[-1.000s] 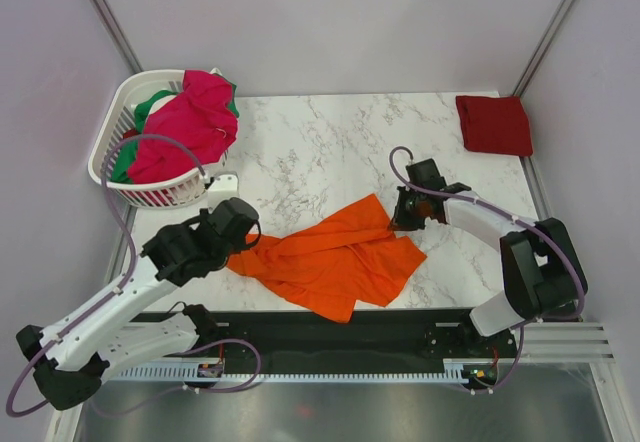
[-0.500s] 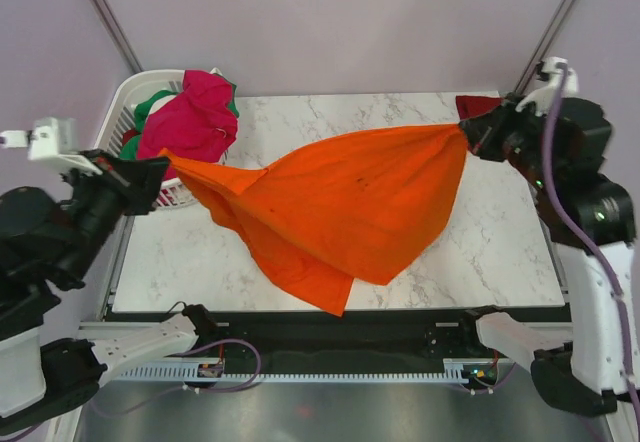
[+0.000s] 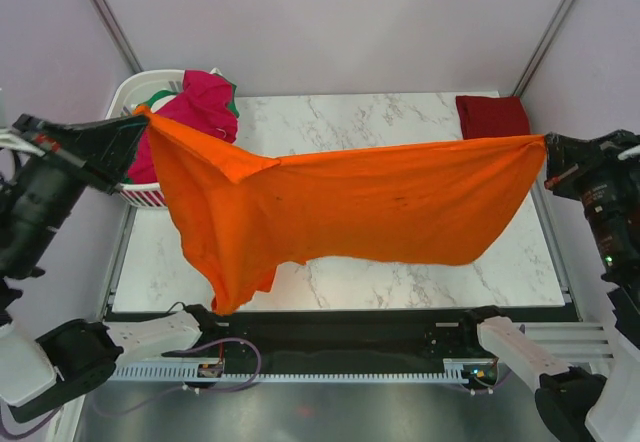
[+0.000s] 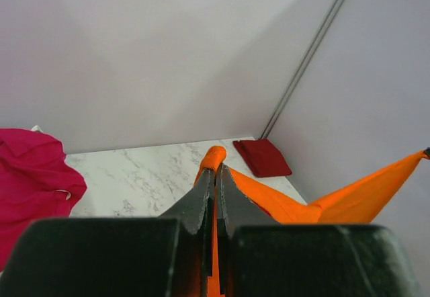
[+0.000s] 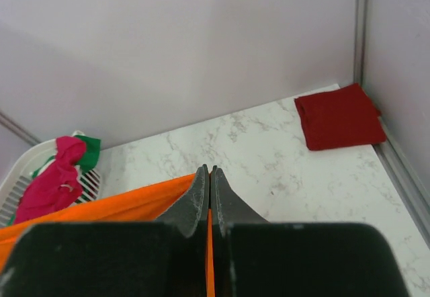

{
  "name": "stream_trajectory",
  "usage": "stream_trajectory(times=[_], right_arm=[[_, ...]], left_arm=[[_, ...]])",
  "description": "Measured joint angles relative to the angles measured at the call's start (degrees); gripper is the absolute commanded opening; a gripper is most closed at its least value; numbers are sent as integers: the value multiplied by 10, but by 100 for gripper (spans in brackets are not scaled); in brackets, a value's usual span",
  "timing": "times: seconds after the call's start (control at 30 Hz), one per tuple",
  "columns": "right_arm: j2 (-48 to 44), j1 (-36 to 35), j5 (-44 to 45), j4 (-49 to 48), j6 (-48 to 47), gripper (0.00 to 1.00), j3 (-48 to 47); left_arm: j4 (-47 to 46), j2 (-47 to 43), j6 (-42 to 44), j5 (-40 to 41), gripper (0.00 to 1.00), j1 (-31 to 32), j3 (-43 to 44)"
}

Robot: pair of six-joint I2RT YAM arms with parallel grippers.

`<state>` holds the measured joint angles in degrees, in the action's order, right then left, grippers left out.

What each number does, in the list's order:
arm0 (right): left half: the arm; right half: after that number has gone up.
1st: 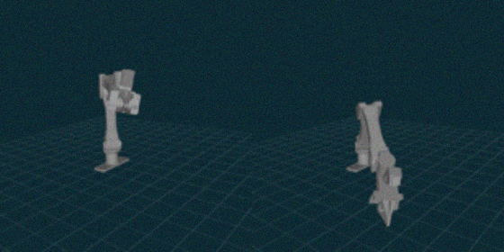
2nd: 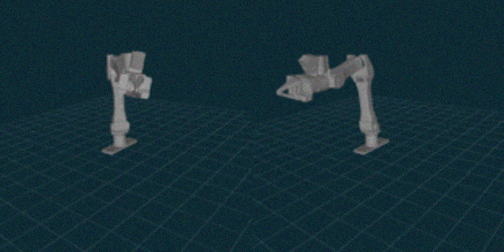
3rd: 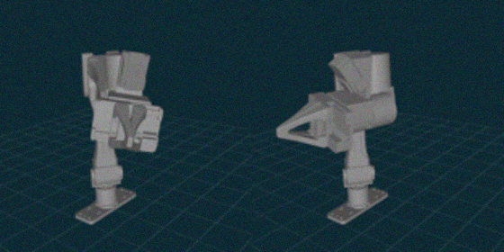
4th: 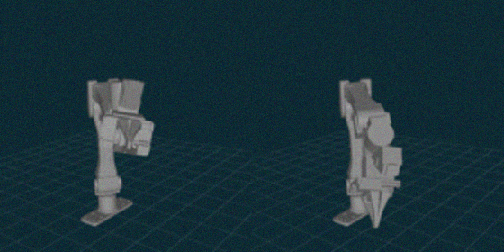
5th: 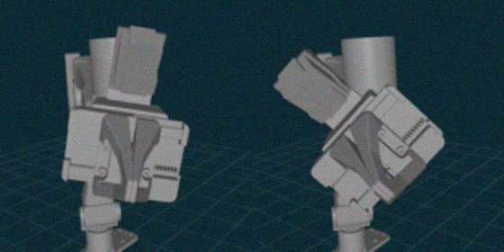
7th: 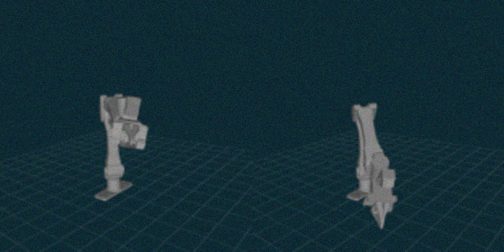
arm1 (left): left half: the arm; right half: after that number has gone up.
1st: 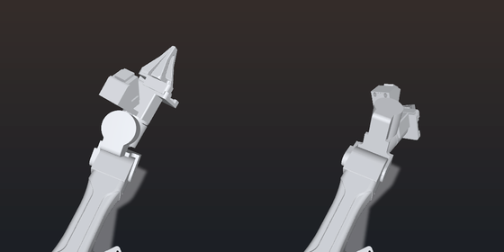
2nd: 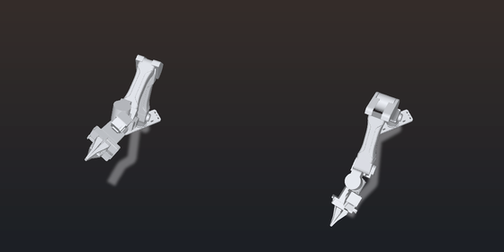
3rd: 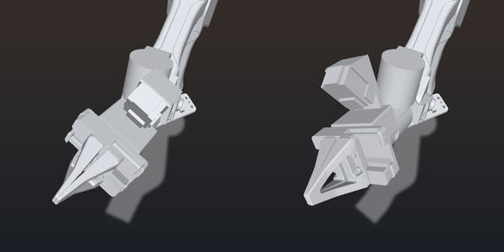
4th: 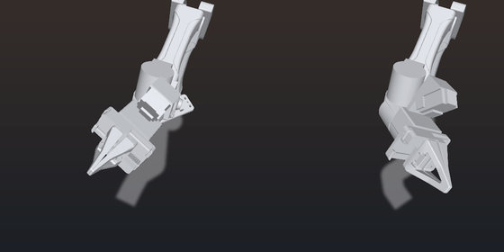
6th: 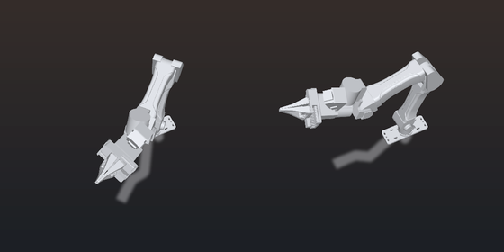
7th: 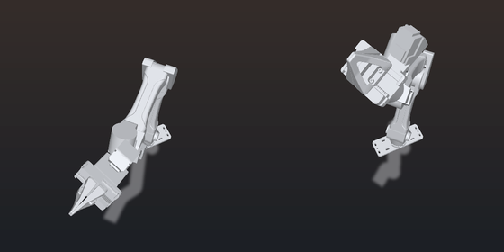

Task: Fold and stack the t-shirts
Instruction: Flatten the tshirt out

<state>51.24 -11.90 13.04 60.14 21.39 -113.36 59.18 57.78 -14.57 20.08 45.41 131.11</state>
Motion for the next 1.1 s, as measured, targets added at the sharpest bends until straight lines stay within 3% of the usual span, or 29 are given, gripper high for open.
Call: stream_trajectory(times=[0.2,0.37,0.4,0.43,0.47,0.5,0.53,0.6,0.67,0.73,0.87,1.1], right_arm=[[106,0,52,-10,-9,0,26],[307,28,41,-83,-1,0,44],[372,41,34,-106,3,0,43],[432,53,30,-124,8,12,35],[485,63,26,-132,13,36,19],[563,76,20,-128,20,61,-20],[642,89,16,-126,25,82,-77],[808,113,-1,-89,26,89,-240],[916,132,-10,-85,27,90,-335],[928,146,-13,-77,28,95,-292],[802,156,-27,-107,37,96,-65],[565,73,-40,-193,28,98,43]], left_arm=[[-34,153,36,64,2,-18,4],[-78,410,61,25,2,-139,84],[-87,478,64,13,6,-165,112],[-96,540,66,5,36,-189,133],[-103,607,78,4,49,-211,153],[-130,664,88,-1,68,-229,156],[-143,716,95,-10,99,-244,156],[-145,791,94,-24,100,-265,150],[-134,834,94,-38,100,-283,120],[-110,840,94,-44,100,-290,93],[-115,803,95,-58,100,-285,92],[-152,593,95,-87,98,-265,18]])
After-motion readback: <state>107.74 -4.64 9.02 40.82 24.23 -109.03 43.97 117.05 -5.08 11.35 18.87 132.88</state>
